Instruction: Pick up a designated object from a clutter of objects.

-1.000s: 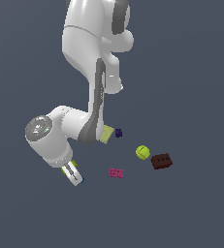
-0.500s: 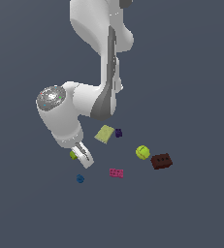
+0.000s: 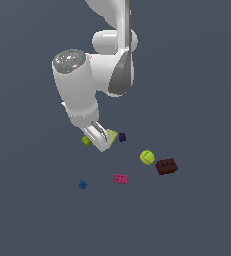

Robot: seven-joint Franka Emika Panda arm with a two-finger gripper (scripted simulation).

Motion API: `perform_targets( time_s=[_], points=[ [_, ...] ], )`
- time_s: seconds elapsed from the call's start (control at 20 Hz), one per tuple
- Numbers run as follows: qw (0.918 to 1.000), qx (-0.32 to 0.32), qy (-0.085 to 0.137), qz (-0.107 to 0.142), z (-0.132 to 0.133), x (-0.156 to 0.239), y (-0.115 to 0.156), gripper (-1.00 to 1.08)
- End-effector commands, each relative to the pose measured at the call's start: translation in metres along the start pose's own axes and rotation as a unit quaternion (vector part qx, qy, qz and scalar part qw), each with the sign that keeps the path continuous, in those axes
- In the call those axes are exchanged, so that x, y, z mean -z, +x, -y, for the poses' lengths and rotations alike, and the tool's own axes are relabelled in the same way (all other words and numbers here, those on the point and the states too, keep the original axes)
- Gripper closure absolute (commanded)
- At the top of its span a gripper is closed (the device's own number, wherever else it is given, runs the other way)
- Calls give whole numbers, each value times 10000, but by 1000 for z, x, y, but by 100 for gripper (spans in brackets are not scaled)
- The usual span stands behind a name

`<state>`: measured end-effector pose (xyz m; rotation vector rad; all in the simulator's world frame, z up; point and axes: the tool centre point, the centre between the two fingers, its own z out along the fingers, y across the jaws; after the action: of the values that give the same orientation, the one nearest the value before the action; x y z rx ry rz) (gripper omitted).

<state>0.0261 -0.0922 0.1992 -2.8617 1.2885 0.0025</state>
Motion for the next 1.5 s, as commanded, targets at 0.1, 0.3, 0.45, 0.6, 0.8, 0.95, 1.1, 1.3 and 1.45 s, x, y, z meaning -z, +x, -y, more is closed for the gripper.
perform_targets(
  time_s=[0.1,0.3,0.45,0.6,0.8,0.95,1.1,1.3,1.45],
  points=[
    [10000,0,-2,-5,-1,32,-30,108],
    [10000,-1,-9,-14,-2,62,-57,108],
    [10000,-2,-13,-20,-2,86,-78,108],
    [10000,-4,-18,-27,-2,111,-100,108],
    [10000,-6,-22,-32,-2,145,-130,108],
    [10000,-6,-22,-32,-2,168,-151,108],
    [10000,-6,-22,-32,-2,189,-169,108],
    [10000,-5,-22,-29,0,212,-190,108],
    [10000,-3,-18,-23,1,226,-201,108]
  ],
)
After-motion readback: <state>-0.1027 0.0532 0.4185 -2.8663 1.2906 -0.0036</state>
